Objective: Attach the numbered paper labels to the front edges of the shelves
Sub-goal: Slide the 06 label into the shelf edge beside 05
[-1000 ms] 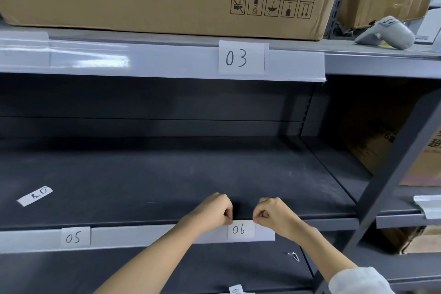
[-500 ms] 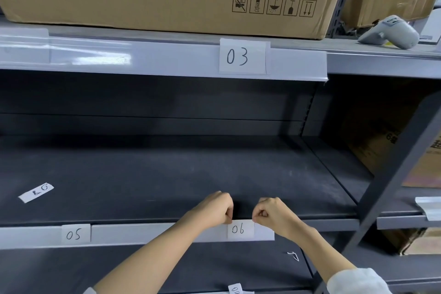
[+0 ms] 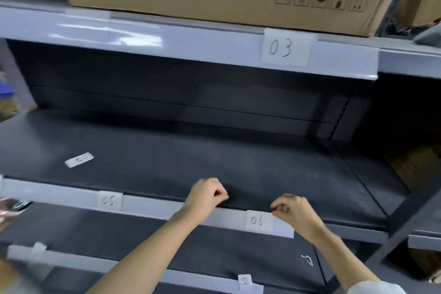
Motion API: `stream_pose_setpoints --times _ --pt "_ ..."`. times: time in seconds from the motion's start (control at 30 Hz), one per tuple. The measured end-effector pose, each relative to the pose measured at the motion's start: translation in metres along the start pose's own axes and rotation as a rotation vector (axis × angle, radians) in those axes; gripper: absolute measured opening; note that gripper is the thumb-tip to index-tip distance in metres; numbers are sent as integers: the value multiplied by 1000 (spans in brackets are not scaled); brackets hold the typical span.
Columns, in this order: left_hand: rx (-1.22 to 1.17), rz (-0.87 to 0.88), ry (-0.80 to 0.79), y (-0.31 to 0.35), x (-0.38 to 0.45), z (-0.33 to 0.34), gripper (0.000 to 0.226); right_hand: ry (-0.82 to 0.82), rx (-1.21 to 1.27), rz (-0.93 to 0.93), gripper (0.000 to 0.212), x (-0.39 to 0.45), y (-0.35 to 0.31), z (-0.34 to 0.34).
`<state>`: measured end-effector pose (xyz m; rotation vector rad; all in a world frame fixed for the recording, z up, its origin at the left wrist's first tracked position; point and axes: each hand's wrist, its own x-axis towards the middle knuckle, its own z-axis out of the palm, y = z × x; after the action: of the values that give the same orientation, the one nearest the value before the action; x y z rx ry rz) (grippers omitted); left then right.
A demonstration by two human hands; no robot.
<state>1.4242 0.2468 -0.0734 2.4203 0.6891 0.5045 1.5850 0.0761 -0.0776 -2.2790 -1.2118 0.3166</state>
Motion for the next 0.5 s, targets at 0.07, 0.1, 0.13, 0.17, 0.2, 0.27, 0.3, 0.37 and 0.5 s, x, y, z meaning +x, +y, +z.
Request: stream_pose_setpoints --times 0.07,0.1,0.13,0.17,0.2,0.27,0.3,0.37,0.5 --pt "-21 -38 60 -19 -15 -15 13 59 21 9 8 -3 -8 4" --pt "-25 -43 67 -28 -22 -23 12 86 26 12 8 -5 -15 7" --pt "-31 -46 71 -37 -29 -31 12 107 26 8 8 -6 -24 12" --pt "-40 -49 79 -46 -36 -39 12 116 20 5 9 -7 -36 17" --pt "-48 -56 89 -55 -43 -48 11 120 13 -4 9 -8 -49 24" --pt "-55 -65 111 -73 -58 -69 11 127 -11 -25 10 -8 -79 40" --pt "-50 -61 117 -84 -67 -82 11 137 -7 -32 10 -8 -96 50" --pt "-39 -52 118 -112 -92 -107 11 145 31 -38 10 -12 -132 77" --pt "-48 -124 113 -176 -140 -160 11 99 128 -12 17 -21 -203 136"
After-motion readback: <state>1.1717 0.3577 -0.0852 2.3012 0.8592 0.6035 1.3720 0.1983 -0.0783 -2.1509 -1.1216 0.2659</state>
